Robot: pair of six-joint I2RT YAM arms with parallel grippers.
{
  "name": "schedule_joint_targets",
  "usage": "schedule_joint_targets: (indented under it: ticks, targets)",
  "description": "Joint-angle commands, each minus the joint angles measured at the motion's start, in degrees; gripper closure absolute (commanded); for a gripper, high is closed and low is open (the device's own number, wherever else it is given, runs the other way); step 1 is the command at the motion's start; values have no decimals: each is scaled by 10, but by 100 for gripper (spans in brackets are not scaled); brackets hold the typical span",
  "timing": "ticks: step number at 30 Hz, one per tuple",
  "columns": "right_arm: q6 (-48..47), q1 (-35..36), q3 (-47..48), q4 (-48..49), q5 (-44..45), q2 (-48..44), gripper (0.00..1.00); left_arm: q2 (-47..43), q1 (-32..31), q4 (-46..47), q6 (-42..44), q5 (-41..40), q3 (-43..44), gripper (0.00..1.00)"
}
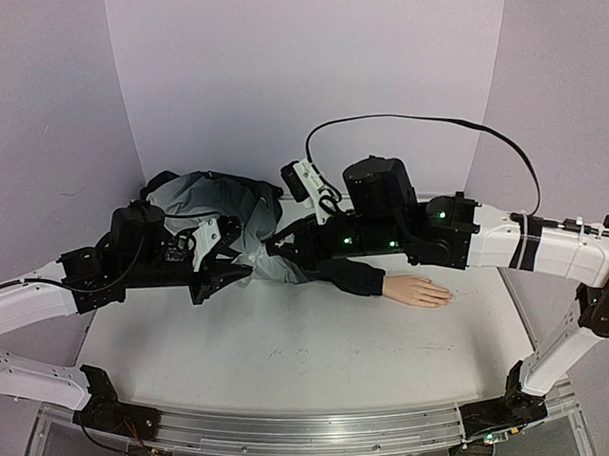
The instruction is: Paint the nails
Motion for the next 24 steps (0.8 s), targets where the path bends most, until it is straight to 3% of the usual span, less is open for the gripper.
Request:
schedule_joint_targets:
  ticks: [1,24]
  targets:
    - [-3,0,34,11,15,3,100,-4,-5,10,20,-1,27,100]
    - [7,0,26,25,-18,15,100,-8,-8,7,24,3,28,100]
